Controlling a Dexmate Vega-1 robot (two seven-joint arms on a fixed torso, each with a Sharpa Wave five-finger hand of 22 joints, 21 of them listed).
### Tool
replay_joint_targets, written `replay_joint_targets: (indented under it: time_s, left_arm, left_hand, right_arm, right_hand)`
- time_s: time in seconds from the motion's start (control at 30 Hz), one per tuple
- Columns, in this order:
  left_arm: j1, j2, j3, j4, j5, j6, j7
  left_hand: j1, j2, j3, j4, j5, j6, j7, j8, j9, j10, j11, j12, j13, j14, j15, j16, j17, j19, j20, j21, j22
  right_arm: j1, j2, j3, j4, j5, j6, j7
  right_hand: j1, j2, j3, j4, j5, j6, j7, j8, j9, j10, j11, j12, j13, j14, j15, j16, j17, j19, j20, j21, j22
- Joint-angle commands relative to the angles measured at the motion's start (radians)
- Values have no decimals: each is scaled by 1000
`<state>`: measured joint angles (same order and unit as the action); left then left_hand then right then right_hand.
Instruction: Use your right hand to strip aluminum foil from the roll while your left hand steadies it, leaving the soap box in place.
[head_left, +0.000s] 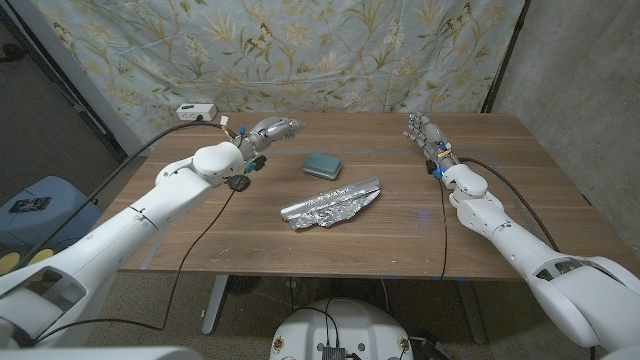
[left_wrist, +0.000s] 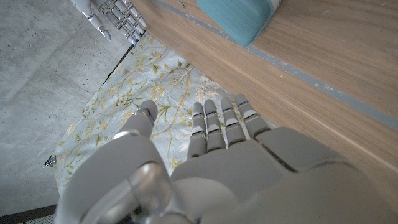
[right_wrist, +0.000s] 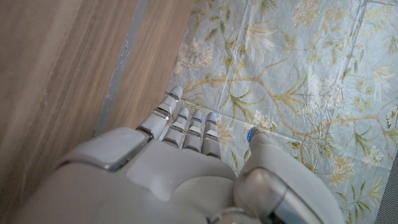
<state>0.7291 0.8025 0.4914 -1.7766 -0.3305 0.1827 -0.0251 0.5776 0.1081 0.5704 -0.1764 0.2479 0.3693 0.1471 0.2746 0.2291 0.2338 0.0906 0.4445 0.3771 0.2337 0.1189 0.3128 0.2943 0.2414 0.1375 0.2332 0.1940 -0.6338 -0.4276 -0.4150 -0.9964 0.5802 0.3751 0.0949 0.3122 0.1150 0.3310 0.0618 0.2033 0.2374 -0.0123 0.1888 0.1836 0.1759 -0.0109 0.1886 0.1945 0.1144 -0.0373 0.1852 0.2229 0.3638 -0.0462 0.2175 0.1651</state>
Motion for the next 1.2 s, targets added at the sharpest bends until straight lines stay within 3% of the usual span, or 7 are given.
replay_joint_targets:
  time_s: [0.03,0.33,1.2]
  left_arm:
    - [-22,32,16,-72,17,96,-22]
    - [-28,56,20,-112,23,135,-39]
    - [-59,119,50,-236,63,297,-66]
  left_hand:
    - [23,0,-8,-1,9,28,-8,15,8,21,1,20,16,29,-1,18,11,19,1,8,6]
    - [40,-4,-18,1,12,34,-1,19,16,29,9,40,35,39,3,35,27,20,6,7,8]
    - [87,-7,-34,-1,20,51,8,30,32,42,17,78,80,59,5,87,74,28,21,8,14]
  right_arm:
    - [-9,-7,3,-18,-2,-3,-12]
    - [7,-6,-2,-17,-9,-14,-14]
    - [-12,-39,3,-98,-8,-68,-38]
  right_hand:
    - [5,-2,3,-5,-1,0,4,1,5,-3,-3,1,3,-6,-3,6,1,0,-14,-1,4]
    - [5,-1,4,-8,-1,-1,4,1,5,-4,-2,2,3,-7,-3,7,-1,0,-15,-4,4]
    - [6,0,7,-15,-2,-6,6,1,4,-15,1,1,3,-15,-4,7,-6,-5,-17,-12,4]
